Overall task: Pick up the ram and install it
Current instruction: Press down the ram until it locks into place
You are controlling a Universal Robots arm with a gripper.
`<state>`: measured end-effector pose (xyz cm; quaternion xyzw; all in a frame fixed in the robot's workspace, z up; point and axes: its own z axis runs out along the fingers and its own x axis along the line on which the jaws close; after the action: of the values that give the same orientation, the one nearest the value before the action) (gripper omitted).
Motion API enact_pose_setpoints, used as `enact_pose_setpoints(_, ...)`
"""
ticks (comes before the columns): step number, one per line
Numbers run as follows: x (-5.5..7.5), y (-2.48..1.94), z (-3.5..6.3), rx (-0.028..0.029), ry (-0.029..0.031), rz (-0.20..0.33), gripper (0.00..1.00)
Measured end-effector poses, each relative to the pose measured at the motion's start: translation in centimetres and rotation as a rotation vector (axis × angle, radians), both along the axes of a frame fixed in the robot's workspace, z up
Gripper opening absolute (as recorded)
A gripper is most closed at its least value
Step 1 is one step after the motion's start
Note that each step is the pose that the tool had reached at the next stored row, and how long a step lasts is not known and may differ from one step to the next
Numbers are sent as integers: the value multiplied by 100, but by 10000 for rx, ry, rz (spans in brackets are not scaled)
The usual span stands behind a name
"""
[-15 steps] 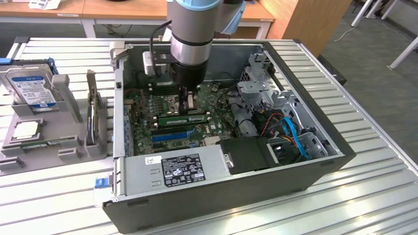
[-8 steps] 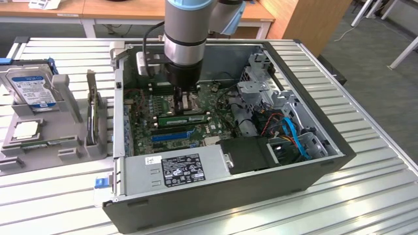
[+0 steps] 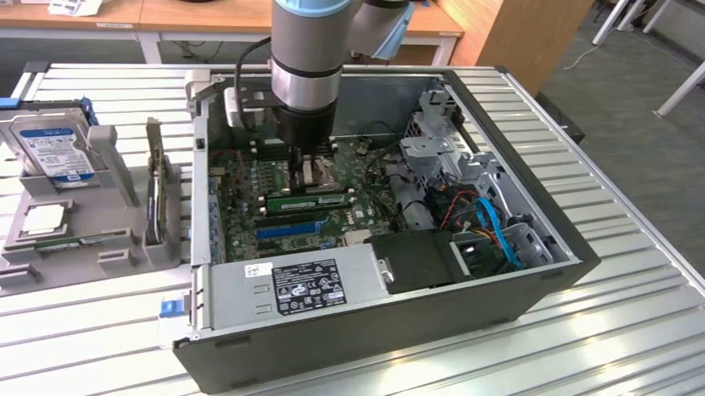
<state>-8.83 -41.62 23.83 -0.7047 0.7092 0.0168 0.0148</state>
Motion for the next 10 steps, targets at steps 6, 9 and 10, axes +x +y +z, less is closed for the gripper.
enact_pose_setpoints(6, -18, 0, 0, 0, -1, 0, 10)
enact_pose_setpoints(9, -19, 0, -2, 0, 0, 0, 10)
enact_pose_setpoints(10, -19, 0, -6, 1, -1, -1, 10)
